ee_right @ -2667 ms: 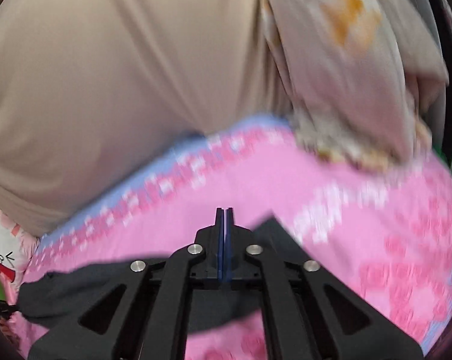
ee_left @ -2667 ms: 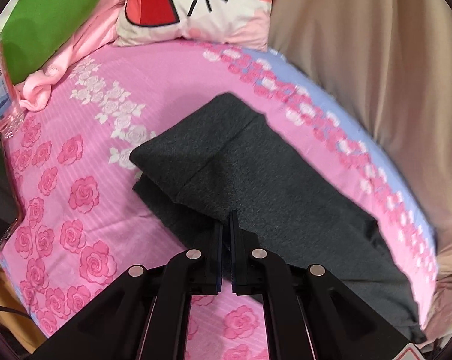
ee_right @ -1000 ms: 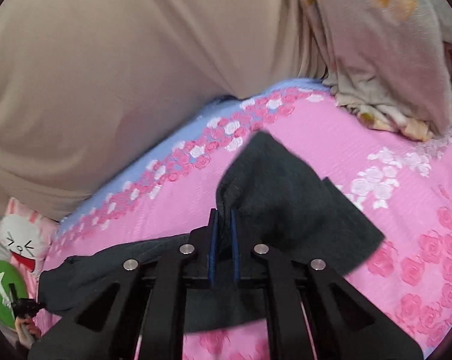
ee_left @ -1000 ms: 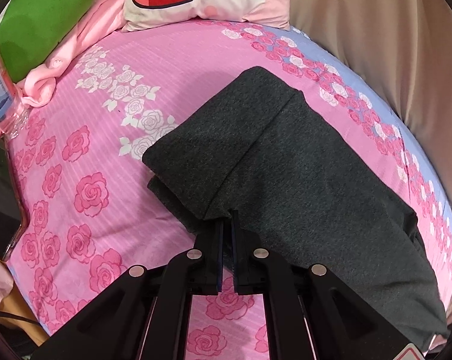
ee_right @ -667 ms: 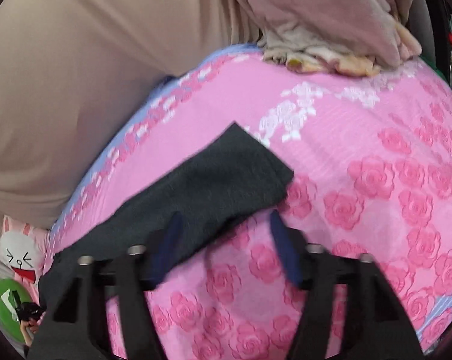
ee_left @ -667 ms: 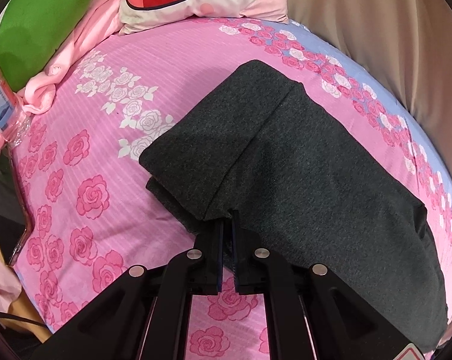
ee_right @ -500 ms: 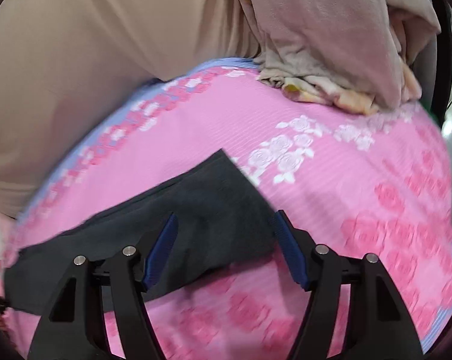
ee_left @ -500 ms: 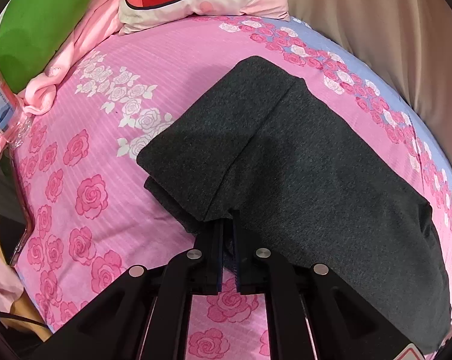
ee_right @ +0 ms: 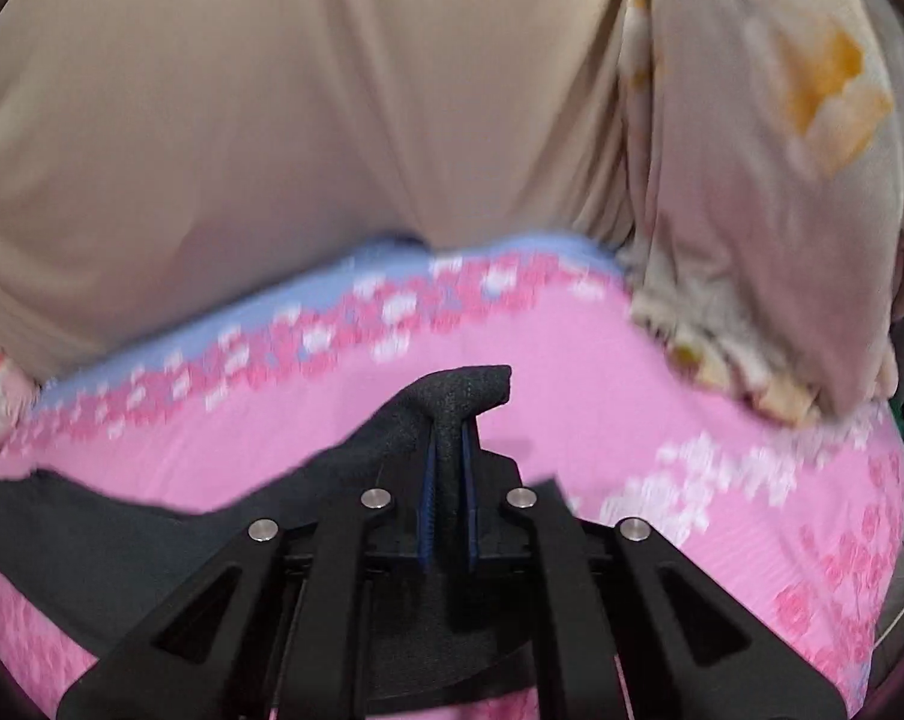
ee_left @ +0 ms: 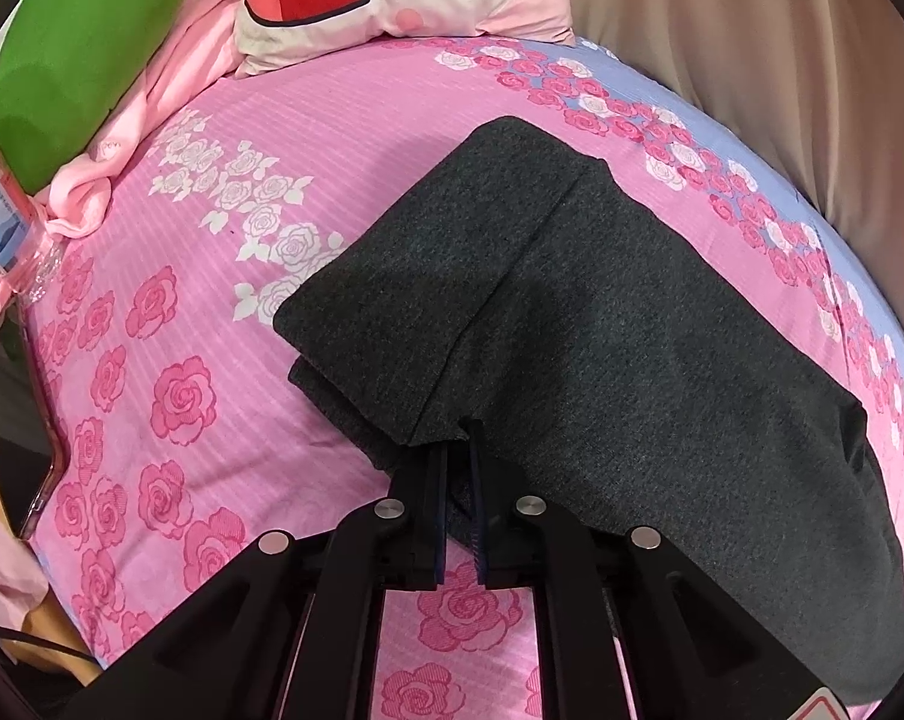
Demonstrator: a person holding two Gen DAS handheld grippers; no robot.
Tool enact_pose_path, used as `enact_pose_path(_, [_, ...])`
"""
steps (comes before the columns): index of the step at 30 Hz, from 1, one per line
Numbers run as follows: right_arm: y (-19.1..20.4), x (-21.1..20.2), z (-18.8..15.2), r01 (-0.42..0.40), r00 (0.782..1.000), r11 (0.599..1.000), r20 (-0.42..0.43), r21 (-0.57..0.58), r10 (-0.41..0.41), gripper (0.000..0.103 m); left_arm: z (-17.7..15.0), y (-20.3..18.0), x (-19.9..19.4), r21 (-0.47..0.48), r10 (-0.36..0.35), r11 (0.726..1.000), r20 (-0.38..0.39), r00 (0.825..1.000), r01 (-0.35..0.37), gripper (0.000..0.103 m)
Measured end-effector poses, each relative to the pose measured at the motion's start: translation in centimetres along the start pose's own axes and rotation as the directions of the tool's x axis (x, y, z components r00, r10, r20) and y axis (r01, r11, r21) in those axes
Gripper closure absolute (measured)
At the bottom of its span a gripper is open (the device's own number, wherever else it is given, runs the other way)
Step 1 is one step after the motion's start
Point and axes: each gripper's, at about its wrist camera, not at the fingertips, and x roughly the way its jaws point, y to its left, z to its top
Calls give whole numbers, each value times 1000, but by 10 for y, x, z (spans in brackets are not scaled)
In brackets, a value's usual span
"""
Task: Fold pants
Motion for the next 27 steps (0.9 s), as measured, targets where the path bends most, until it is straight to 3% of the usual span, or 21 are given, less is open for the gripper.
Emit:
enact_pose_path(2, [-7, 34, -11, 71, 991, 997, -114, -23, -73, 94, -1, -3, 0, 14, 11, 1000, 9, 1000, -11, 95])
enact_pose_path(3, [-12, 47, -22, 145, 978, 989, -148, -35, -148, 94, -2, -3, 0, 19, 13, 1000, 13, 1000, -13, 95])
enact_pose_path(5, [-16, 38, -30, 163, 977, 986, -140, 22, -158, 85, -3, -3, 0, 33, 12, 999, 15, 1000, -13, 93])
enact_pose_path(7, [-6, 14, -27, 145, 987, 987, -75, 68, -140, 83, -2, -1, -1, 40, 2, 999, 7, 1000, -3, 92])
enact_pose_path(10, [35, -22, -17, 22, 1000, 1000, 1, 17, -22, 83, -3, 2, -10, 13, -11, 1000, 12, 1000, 11, 92])
enact_pose_path(13, [93, -35, -18, -179, 983, 981, -53, -75, 175, 83, -7, -3, -45, 16, -76, 997, 93, 993, 75, 92])
enact_pose_path(15, [150, -33, -24, -319, 946, 934, -116, -158, 303, 83, -7, -18, -72, 47, -160, 987, 143, 977, 155, 92])
enact_pose_path(18, [243, -23, -37, -513, 856, 825, -218, -239, 469, 83, -10, -49, -91, 127, -219, 972, 171, 961, 198, 90])
enact_pose_path(19, [286, -15, -43, -584, 809, 769, -269, -259, 524, 83, -13, -59, -92, 151, -231, 967, 162, 959, 207, 88])
enact_pose_path(22, [382, 14, -58, -673, 735, 673, -383, -306, 560, 83, -31, -82, -69, 220, -263, 945, 74, 962, 241, 83])
enact_pose_path(24, [435, 42, -73, -688, 718, 643, -447, -337, 534, 83, -46, -89, -47, 251, -266, 933, 1, 964, 258, 83])
enact_pose_path(27, [489, 73, -97, -690, 711, 627, -501, -362, 494, 83, -63, -88, -25, 274, -238, 932, -37, 971, 239, 83])
